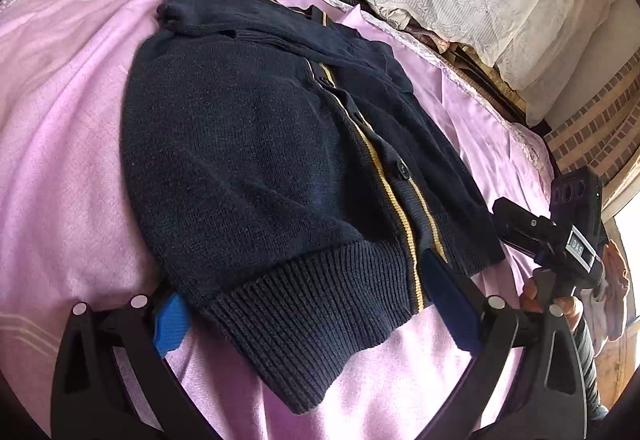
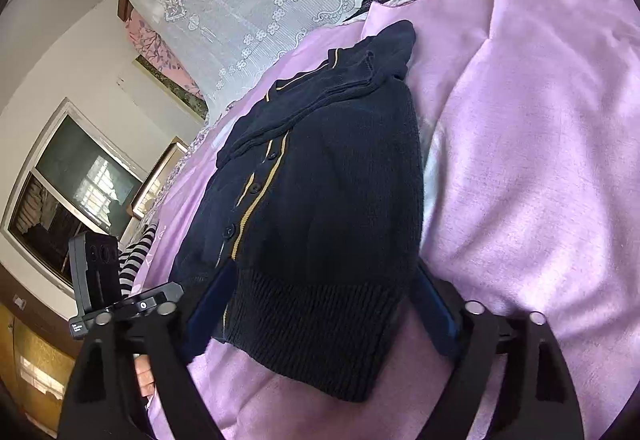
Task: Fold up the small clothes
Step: 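Grasp the cardigan's ribbed hem with both grippers side by side, then lift the hem with both grippers and fold it over toward the collar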
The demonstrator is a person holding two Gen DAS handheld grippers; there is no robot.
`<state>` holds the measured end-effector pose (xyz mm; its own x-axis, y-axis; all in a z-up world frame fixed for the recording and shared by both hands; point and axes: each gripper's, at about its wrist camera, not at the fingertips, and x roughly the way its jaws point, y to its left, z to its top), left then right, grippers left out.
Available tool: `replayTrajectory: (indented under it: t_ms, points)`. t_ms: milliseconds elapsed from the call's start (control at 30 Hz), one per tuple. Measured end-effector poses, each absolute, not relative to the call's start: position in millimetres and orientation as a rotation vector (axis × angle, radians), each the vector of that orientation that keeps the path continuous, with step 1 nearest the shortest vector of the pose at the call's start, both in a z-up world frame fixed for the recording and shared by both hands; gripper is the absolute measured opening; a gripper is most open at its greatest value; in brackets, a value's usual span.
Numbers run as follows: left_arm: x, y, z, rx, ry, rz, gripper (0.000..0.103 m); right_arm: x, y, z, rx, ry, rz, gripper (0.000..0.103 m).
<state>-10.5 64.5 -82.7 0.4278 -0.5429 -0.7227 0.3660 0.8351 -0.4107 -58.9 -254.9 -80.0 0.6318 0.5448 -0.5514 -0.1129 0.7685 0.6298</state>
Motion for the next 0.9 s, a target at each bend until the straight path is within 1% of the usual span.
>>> replayTrajectory:
  t_ms: [33, 67, 100, 133, 200, 300, 367, 433, 467, 500, 633, 700, 767, 833, 900]
  points:
    - [-12.6, 64.5, -82.3, -0.199, 0.970, -0.567, 0.095, -61.7, -258.0, -81.5, 0.604, 0.809, 0.407, 0.065]
    - [-14.8, 66.0, -81.9, -0.198, 0.964, -0.564, 0.093, -64.0, -260.3, -82.9, 0.619, 0.814, 0.415, 0.063]
    - [-16.8, 68.1, -81.3, -0.202, 0.959, -0.567, 0.089, -65.9, -261.5, -83.8, 0.631, 0.820, 0.430, 0.061]
    - [-18.5, 70.8, -80.8, -0.213, 0.956, -0.572, 0.082, -67.8, -260.8, -83.9, 0.636, 0.824, 0.448, 0.061]
    - [-20.5, 75.2, -81.4, -0.239, 0.952, -0.581, 0.074, -70.1, -253.3, -82.9, 0.619, 0.832, 0.472, 0.061]
    - [-13.8, 75.4, -83.5, -0.262, 0.958, -0.583, 0.069, -69.5, -239.9, -81.4, 0.558, 0.840, 0.474, 0.060]
    - [-6.6, 71.6, -86.7, -0.242, 0.974, -0.549, 0.069, -66.1, -242.0, -83.7, 0.591, 0.835, 0.456, 0.048]
    - [-7.9, 68.0, -86.5, -0.212, 0.968, -0.536, 0.068, -63.8, -247.8, -89.8, 0.630, 0.851, 0.425, 0.021]
    - [-9.8, 66.5, -86.2, -0.198, 0.965, -0.533, 0.067, -64.0, -252.2, -93.1, 0.656, 0.855, 0.415, 0.016]
    - [-11.4, 66.3, -86.3, -0.191, 0.962, -0.526, 0.064, -63.7, -256.0, -96.0, 0.683, 0.860, 0.413, 0.013]
    - [-16.5, 74.8, -86.7, -0.224, 0.954, -0.525, 0.047, -67.0, -253.9, -95.7, 0.664, 0.866, 0.413, 0.012]
    - [-16.8, 78.7, -87.8, -0.247, 0.957, -0.529, 0.044, -68.5, -253.3, -95.8, 0.658, 0.873, 0.413, 0.011]
    - [-17.6, 79.6, -88.7, -0.255, 0.965, -0.539, 0.043, -69.7, -255.8, -97.6, 0.673, 0.880, 0.418, 0.010]
    - [-19.8, 76.8, -88.4, -0.236, 0.967, -0.540, 0.046, -70.3, -257.8, -99.2, 0.691, 0.884, 0.424, 0.010]
    - [-20.7, 74.2, -88.0, -0.217, 0.962, -0.532, 0.046, -70.8, -257.1, -98.9, 0.684, 0.882, 0.420, 0.010]
